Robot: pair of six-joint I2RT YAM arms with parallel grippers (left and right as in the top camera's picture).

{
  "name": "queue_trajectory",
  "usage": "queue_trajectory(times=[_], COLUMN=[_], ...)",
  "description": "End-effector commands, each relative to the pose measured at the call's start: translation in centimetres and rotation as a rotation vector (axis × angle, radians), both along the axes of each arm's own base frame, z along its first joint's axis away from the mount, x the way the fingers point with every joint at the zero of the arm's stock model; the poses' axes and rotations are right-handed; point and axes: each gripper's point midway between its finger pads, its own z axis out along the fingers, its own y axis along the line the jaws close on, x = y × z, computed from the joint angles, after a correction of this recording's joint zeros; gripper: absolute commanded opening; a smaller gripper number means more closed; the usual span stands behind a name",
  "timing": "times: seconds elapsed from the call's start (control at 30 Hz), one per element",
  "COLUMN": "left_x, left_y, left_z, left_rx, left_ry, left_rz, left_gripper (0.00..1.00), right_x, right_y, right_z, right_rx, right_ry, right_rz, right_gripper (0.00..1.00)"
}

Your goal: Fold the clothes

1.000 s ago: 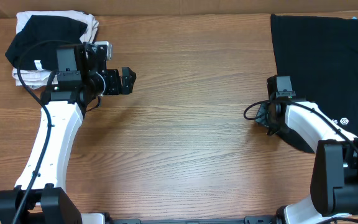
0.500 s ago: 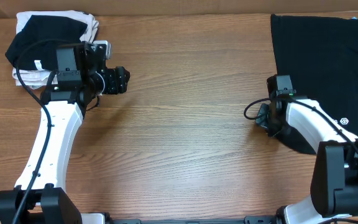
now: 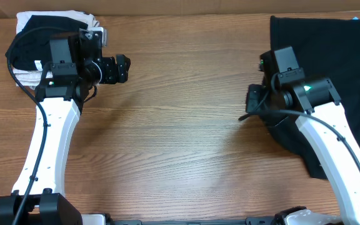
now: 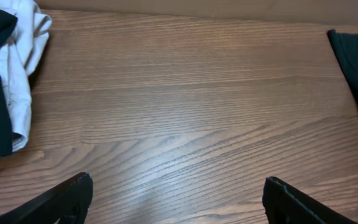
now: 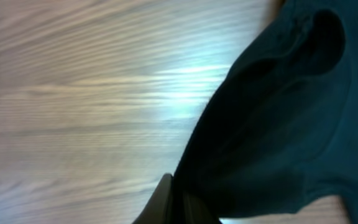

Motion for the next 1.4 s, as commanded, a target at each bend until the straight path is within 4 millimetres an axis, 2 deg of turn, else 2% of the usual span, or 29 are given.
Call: queue_trajectory(times=[0.0, 0.1, 0.27, 0.43, 0.63, 0.7, 0.83, 1.0, 1.13, 1.23, 1.37], left_x=[0.7, 0.6, 0.6, 0.6, 0.2, -0.1, 0.3, 1.1, 2.0, 3.7, 6.0], left_y=[0.1, 0.1, 0.1, 0.1, -0.6, -2.2, -5.0, -10.2, -14.3, -16.4, -18.9], left_z=[1.1, 1.1, 1.1, 1.0, 0.7, 0.5, -1.2, -4.4, -6.9, -8.2, -8.9], left_rx=[0.014, 0.014, 0.014, 0.011, -0.004, -0.031, -0.036, -0.101, -0.118, -0.086, 0.007], left_ry=[-0.029, -0.028, -0.028, -0.024, -0.005, 0.002, 0.028, 0.057, 0.061, 0.072, 0.085], left_rz=[0.004, 0.004, 0.004, 0.001, -0.022, -0.076, -0.146, -0.301, -0.390, -0.368, -0.344], left_gripper=[0.90, 0.90, 0.91, 0.94, 0.95, 0.94, 0.95, 0.96, 0.91, 0.87, 0.87], right_x=[-0.6, -1.8, -4.1, -7.2, -11.5, -12.6, -13.8, -14.7, -14.9, -14.7, -14.3], right_y=[2.6, 4.2, 6.3, 7.7, 8.6, 8.1, 8.7, 8.9, 8.3, 8.3, 8.4], right_z=[4.9, 8.5, 12.5, 14.1, 12.8, 12.1, 11.3, 9.3, 7.2, 6.2, 5.9], right_rx=[0.062, 0.094, 0.154, 0.186, 0.210, 0.171, 0.153, 0.087, 0.021, -0.005, -0.009], right_ry=[-0.104, -0.158, -0.214, -0.214, -0.069, -0.032, -0.020, -0.015, -0.009, -0.006, -0.020], right_rz=[0.084, 0.134, 0.223, 0.293, 0.249, 0.188, 0.149, 0.070, -0.008, -0.014, -0.018], right_gripper=[0.04, 0.04, 0.04, 0.04, 0.04, 0.04, 0.04, 0.04, 0.04, 0.04, 0.04])
